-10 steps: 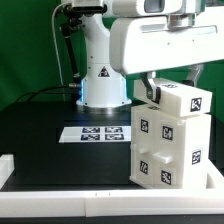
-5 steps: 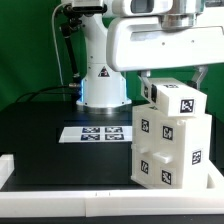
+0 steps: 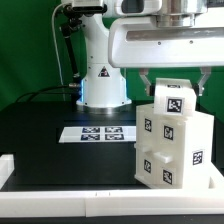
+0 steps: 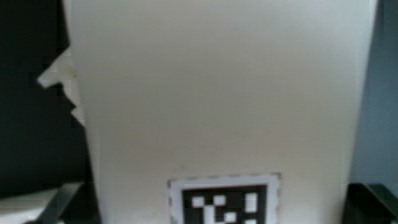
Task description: Assemble cabinet
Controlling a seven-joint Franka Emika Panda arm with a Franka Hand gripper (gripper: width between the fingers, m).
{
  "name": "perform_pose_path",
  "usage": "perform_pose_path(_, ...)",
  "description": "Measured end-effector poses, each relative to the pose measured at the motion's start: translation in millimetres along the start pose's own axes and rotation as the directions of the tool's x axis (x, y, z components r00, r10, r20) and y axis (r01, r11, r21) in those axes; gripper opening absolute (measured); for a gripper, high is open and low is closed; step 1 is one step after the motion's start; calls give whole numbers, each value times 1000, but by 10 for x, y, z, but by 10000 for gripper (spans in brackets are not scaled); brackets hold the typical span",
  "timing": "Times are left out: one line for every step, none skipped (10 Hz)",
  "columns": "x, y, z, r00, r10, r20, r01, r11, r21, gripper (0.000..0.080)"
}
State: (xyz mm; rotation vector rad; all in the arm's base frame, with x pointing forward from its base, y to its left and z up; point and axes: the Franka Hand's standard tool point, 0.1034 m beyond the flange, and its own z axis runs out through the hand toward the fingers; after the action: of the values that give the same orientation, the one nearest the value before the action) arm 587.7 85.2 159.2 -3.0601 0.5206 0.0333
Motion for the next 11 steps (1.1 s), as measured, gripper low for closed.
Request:
perform_pose_path(0, -25, 0, 996, 85, -7, -85, 996, 3, 560)
perform_pose_path(-11, -61, 2, 989, 147, -11, -147, 989, 6, 560)
perform_pose_path(-20, -90, 2, 976, 217, -13, -217, 976, 8, 560)
perform_pose_path(-26, -112, 4, 962, 274, -15, -273, 962, 11, 560)
perform_pose_path(-35, -131, 5, 946, 324, -13, -324, 946, 14, 560)
perform_pose_path(-40, -142, 5, 921, 390, -6, -390, 921, 20, 560)
perform_pose_path(-43, -147, 6, 891, 453, -3, -453, 891, 21, 560)
perform_pose_path(-47, -156, 6, 867, 499, 0, -499, 866, 23, 560)
perform_pose_path(-53, -168, 7, 845, 534, 7, -534, 845, 27, 560)
perform_pose_path(-71, -195, 9, 771, 637, 13, -637, 770, 29, 560)
perform_pose_path(-101, -232, 12, 715, 699, 15, -699, 715, 29, 560)
